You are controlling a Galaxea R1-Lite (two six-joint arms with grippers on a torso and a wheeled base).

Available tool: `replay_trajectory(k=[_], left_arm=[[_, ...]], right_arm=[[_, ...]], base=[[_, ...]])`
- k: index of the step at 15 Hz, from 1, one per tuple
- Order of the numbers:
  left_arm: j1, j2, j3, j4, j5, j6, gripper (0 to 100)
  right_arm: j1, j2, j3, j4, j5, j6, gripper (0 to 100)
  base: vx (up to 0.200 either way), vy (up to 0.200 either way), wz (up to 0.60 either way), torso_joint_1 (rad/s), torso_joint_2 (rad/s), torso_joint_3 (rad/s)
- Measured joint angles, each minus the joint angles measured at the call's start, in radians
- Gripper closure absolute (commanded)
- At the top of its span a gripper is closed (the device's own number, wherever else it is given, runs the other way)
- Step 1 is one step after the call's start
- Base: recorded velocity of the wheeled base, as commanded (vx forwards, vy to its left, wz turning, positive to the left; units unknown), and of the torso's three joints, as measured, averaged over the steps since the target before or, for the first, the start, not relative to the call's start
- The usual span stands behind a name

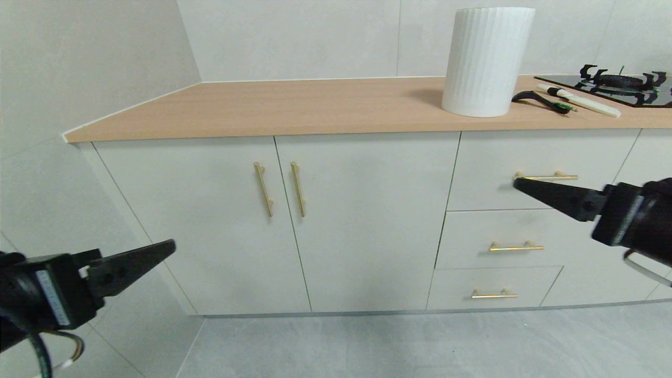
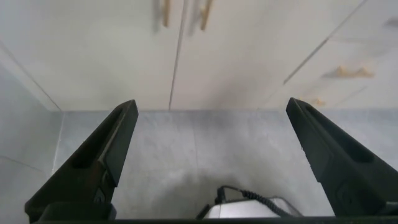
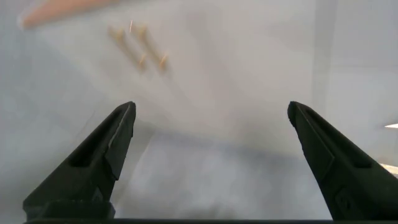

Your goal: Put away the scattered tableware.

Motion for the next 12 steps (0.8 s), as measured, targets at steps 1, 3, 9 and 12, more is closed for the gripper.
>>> replay_trajectory(k=[1,3,9,12], left_arm=[[0.022,-0.064,0.025,0.002,0.000,0.016,0],[0.069,-0.200,0.074,0.007,-0.001,0.057,0],[0.209,-0.563,0.223,0.011,-0.018,0.181,0],[0.287,-0.709,0.279,0.011,-0.040,0.242,0]], right_arm=[[-0.014,-0.087,0.027,0.028,-0.019,-0.036,0],[-0.070,-0.279,0.074,0.138,-0.038,-0.104,0],[-0.359,-0.816,0.139,0.519,-0.052,-0.250,0],[-0.462,-1.010,0.167,0.640,-0.052,-0.271,0]], base=[[0.000,0.000,0.00,0.000,0.00,0.000],[0.000,0.000,0.00,0.000,0.00,0.000],[0.000,0.000,0.00,0.000,0.00,0.000],[0.000,0.000,0.00,0.000,0.00,0.000]])
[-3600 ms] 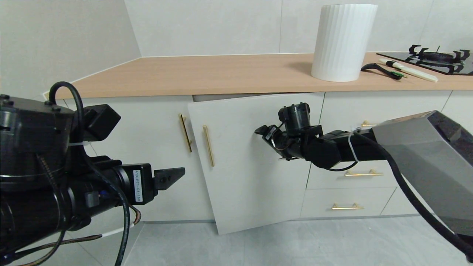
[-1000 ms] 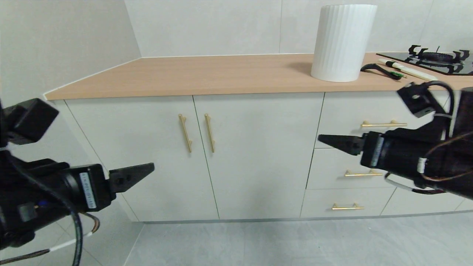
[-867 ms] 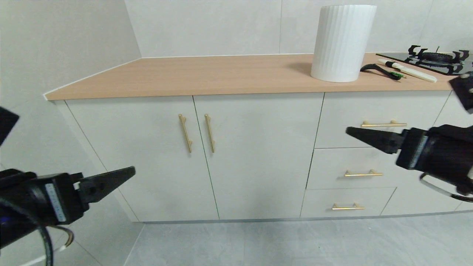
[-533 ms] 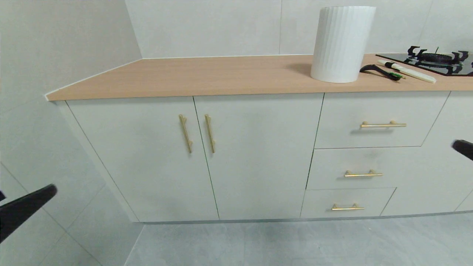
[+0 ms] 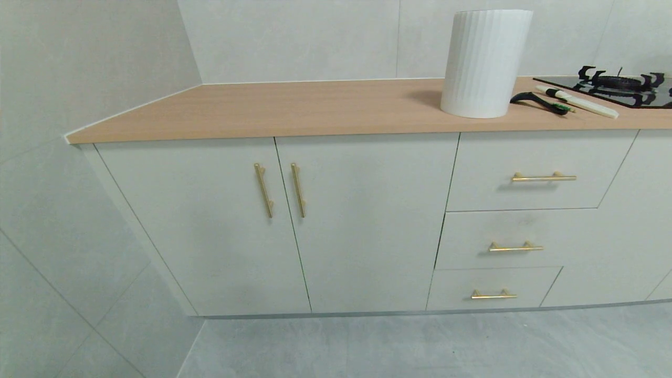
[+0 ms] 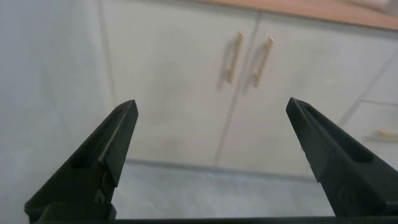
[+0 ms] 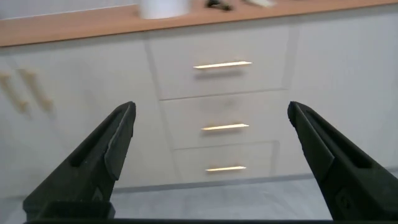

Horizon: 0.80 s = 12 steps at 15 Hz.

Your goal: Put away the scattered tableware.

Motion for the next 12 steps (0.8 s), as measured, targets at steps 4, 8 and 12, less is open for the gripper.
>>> replay_trajectory(k=[4,8,12], left_arm=[[0.109,-0.127,0.118,-0.043,0.017,0.080,0],[0.203,-0.217,0.224,-0.090,0.019,0.124,0],[0.224,-0.255,0.399,-0.153,-0.101,0.137,0]], right_arm=[[-0.056,-0.138,0.077,0.017,0.002,-0.020,0],[-0.061,-0.165,0.154,0.012,-0.027,-0.019,0],[-0.062,-0.169,0.341,-0.117,-0.014,-0.029,0]], base=[[0.000,0.000,0.00,0.000,0.00,0.000],[0.000,0.000,0.00,0.000,0.00,0.000],[0.000,0.000,0.00,0.000,0.00,0.000]])
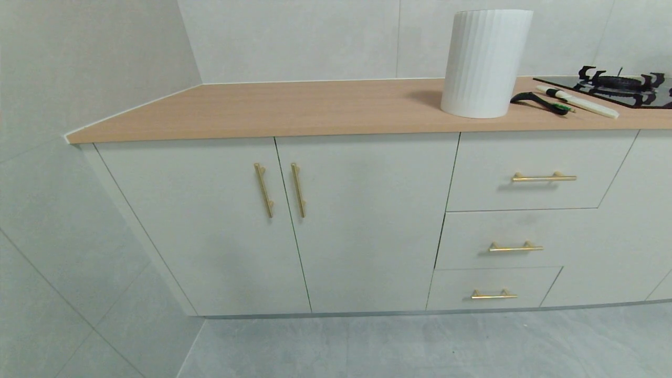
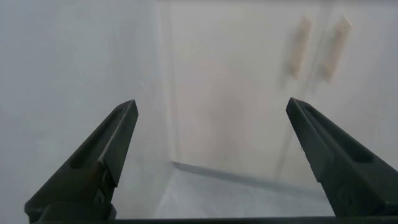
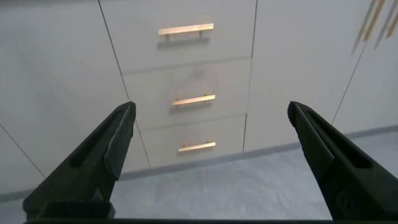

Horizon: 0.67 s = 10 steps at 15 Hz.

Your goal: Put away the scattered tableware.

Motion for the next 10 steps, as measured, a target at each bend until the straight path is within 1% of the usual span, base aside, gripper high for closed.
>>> replay_trajectory(k=[1,2,3,4,5,6,7,10], left_arm=[[0.001,-0.003,0.017,0.041,-0.028,-0.009,0],[0.001,-0.004,0.024,0.047,-0.055,-0.013,0],[0.002,-0.004,0.030,0.063,-0.119,-0.012,0],[0.002,-0.005,0.031,0.082,-0.165,-0.012,0],[0.002,-0.005,0.032,0.085,-0.175,-0.013,0],[0.002,-0.005,0.033,0.086,-0.176,-0.015,0],[0.001,-0.005,0.033,0.085,-0.176,-0.019,0],[0.001,-0.005,0.033,0.085,-0.177,-0.021,0]], right_arm=[[0.000,0.000,0.057,-0.057,0.021,-0.024,0],[0.000,-0.001,0.105,-0.103,0.068,-0.049,0],[0.000,-0.001,0.131,-0.103,0.112,-0.061,0],[0.000,-0.001,0.142,-0.104,0.136,-0.064,0],[0.000,-0.001,0.148,-0.100,0.178,-0.064,0],[0.000,-0.001,0.149,-0.093,0.195,-0.065,0],[0.000,0.000,0.150,-0.055,0.211,-0.067,0],[0.001,0.004,0.154,-0.055,0.224,-0.053,0]], base=[[0.000,0.000,0.00,0.000,0.00,0.000],[0.000,0.000,0.00,0.000,0.00,0.000],[0.000,0.000,0.00,0.000,0.00,0.000],[0.000,0.000,0.00,0.000,0.00,0.000],[0.000,0.000,0.00,0.000,0.00,0.000],[0.000,0.000,0.00,0.000,0.00,0.000],[0.000,0.000,0.00,0.000,0.00,0.000],[0.000,0.000,0.00,0.000,0.00,0.000]])
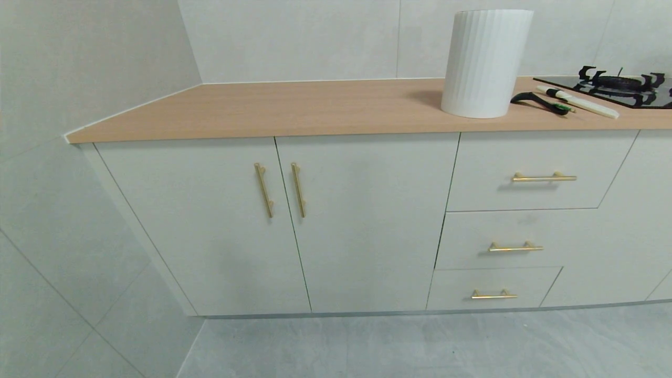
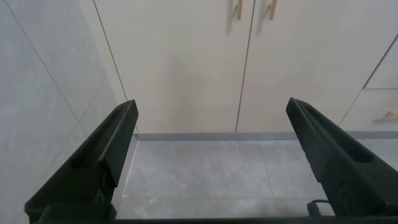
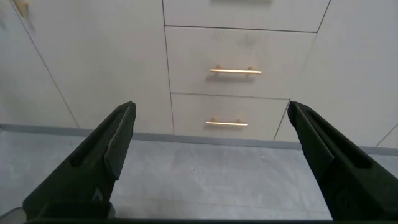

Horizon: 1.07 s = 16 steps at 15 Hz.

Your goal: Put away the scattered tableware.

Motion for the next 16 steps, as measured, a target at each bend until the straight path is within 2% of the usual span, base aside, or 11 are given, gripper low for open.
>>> replay_trajectory(k=[2,5,10,16], left_arm=[[0.000,0.000,0.000,0.000,0.000,0.014,0],[0.000,0.000,0.000,0.000,0.000,-0.005,0],[0.000,0.000,0.000,0.000,0.000,-0.008,0],[0.000,0.000,0.000,0.000,0.000,-0.009,0]], right_arm=[[0.000,-0.002,0.001,0.001,-0.001,0.006,0],[-0.001,-0.004,0.001,0.001,-0.003,0.020,0],[-0.001,-0.004,0.001,0.002,-0.004,0.027,0],[-0.001,-0.004,0.001,0.003,-0.005,0.029,0]], base=[[0.000,0.000,0.00,0.000,0.00,0.000],[0.000,0.000,0.00,0.000,0.00,0.000],[0.000,0.000,0.00,0.000,0.00,0.000],[0.000,-0.200,0.00,0.006,0.00,0.002]])
